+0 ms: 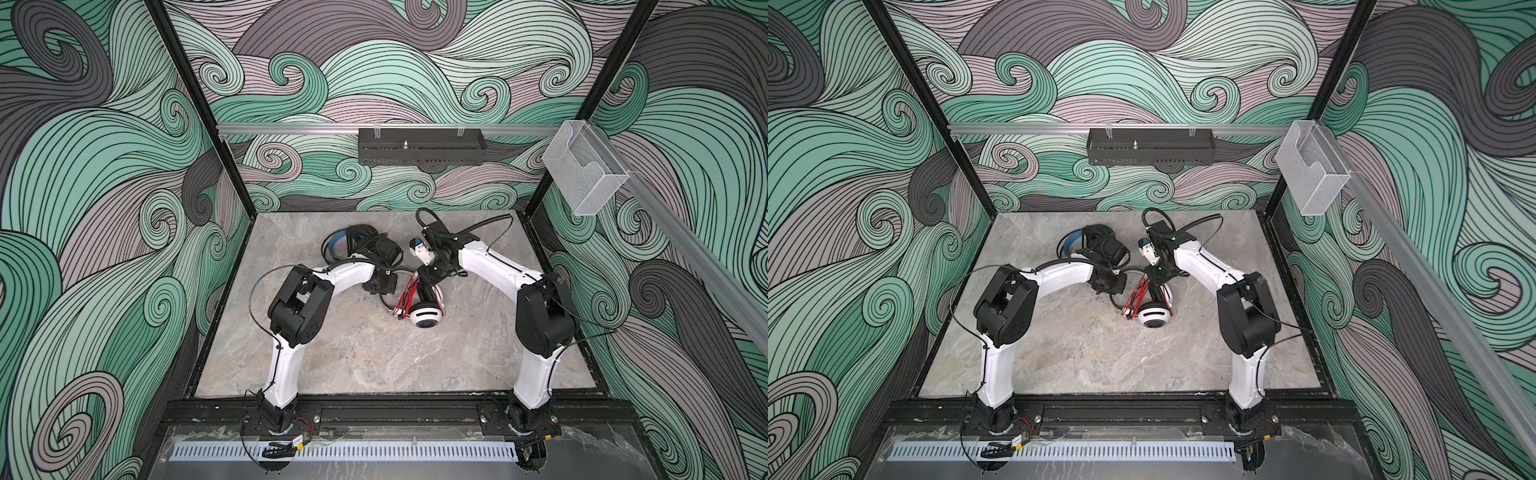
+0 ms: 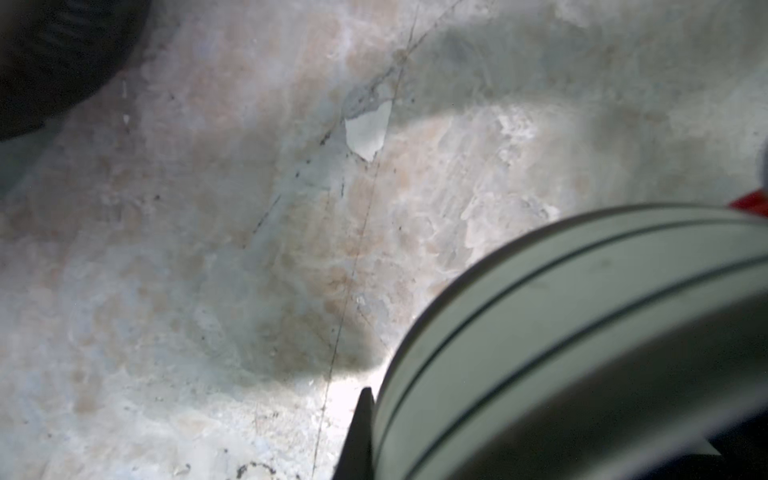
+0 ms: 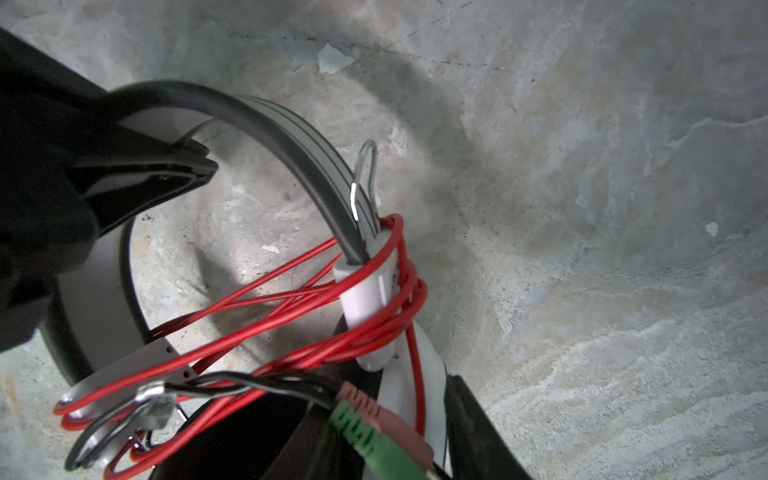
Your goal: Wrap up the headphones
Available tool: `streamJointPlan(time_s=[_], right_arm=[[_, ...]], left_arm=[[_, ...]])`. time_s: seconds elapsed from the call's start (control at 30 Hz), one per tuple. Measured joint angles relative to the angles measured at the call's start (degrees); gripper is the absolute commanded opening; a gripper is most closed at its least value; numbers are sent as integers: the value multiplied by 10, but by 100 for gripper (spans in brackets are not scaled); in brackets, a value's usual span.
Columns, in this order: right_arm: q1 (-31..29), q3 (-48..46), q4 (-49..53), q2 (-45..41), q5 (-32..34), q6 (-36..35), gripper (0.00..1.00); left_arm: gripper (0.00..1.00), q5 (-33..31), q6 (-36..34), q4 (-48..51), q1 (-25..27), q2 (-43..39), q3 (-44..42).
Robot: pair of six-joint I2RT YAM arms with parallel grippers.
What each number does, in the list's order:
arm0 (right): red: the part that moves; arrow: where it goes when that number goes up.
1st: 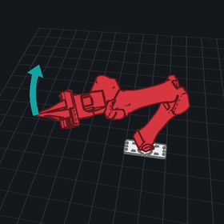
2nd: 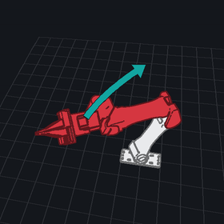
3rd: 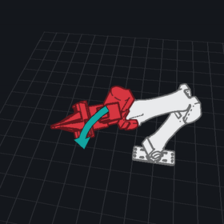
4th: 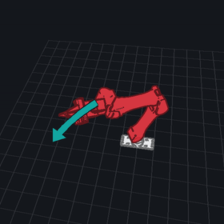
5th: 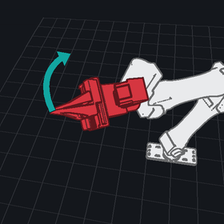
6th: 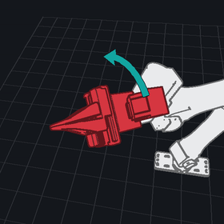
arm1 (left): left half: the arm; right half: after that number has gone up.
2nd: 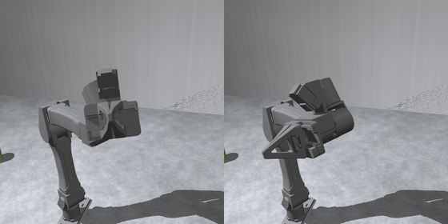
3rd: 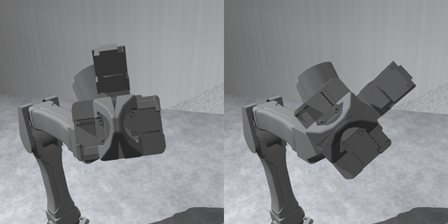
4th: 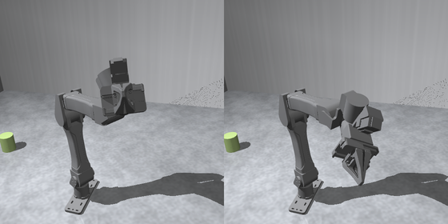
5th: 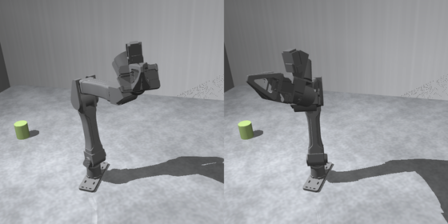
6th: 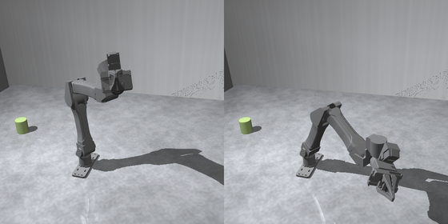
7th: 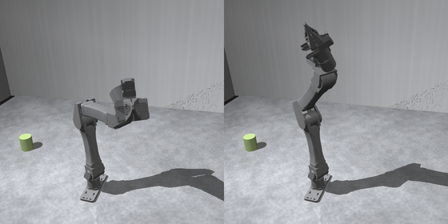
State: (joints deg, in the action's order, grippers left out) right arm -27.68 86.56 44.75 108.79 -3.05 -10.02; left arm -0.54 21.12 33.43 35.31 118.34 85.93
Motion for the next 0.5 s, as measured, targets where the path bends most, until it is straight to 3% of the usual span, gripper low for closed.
streamJointPlan(time_s=[0.23, 0.5], right_arm=[[1, 9, 2, 0, 17, 0, 56], [8, 12, 1, -2, 28, 0, 76]], left_arm=[[0, 5, -1, 0, -2, 5, 3], [0, 12, -1, 3, -7, 15, 14]])
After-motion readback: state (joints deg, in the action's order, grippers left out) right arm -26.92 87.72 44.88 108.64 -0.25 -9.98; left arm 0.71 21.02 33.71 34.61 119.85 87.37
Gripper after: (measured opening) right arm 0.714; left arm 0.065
